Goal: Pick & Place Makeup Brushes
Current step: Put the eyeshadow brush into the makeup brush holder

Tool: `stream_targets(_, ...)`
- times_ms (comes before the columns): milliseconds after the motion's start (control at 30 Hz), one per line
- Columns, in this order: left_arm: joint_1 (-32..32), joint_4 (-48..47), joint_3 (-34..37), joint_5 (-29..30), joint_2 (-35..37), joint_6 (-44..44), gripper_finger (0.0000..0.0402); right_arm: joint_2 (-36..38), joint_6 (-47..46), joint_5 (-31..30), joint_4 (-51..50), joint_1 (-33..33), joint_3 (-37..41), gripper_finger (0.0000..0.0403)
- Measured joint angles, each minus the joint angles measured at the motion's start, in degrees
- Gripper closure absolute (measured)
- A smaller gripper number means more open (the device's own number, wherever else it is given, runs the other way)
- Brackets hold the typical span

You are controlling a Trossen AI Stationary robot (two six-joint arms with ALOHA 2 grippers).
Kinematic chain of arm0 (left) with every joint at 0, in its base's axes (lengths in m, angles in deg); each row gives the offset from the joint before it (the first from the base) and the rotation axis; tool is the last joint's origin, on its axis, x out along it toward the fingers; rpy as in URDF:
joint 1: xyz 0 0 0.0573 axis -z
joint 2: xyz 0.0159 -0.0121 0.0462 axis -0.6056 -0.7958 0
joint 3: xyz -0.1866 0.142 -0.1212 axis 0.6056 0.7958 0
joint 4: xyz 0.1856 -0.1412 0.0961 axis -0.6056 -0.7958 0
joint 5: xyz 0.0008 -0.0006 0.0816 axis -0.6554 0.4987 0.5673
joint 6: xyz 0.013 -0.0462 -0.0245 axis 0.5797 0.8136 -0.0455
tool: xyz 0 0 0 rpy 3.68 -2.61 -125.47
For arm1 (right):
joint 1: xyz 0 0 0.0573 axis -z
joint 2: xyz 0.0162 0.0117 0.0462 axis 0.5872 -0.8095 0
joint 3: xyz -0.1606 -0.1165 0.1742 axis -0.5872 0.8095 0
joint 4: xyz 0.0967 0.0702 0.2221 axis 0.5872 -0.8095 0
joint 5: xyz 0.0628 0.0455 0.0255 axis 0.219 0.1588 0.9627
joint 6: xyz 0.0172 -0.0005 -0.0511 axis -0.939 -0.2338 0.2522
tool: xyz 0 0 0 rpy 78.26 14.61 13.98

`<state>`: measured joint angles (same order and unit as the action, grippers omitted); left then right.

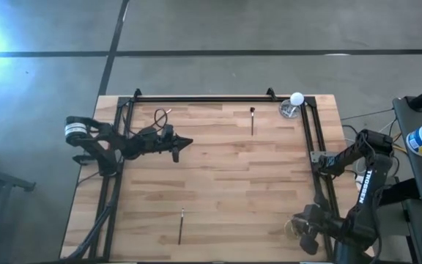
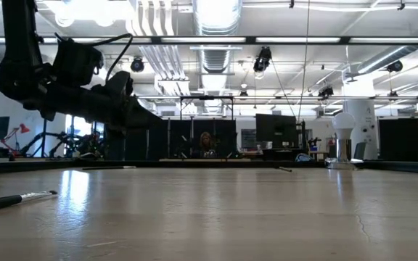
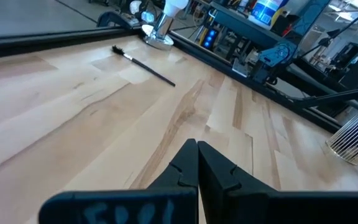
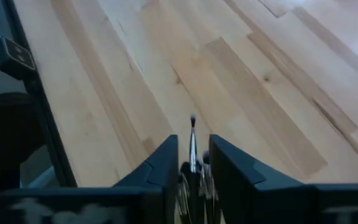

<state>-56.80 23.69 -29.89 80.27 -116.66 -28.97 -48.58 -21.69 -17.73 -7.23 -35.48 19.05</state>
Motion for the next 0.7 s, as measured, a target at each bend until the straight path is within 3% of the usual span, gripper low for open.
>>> stream_targets(167,0.0,0.02,-0.85,0.0,0.0,-1.49,0.0401,1.28,0.62,0.87,-0.29,0.66,-0.78,0.0291)
stream_targets(367,0.0,-0.62,-0.9,-0.01,0.0,-1.92,0.0401,3.27,0.05,8.85,0.86,5.5,-0.87,0.0295)
stream_targets(700,0.02,-2.29,-0.85,0.0,0.0,-1.86,0.0401,3.89,12.55,20.62,2.79,14.38,-0.87,0.0218)
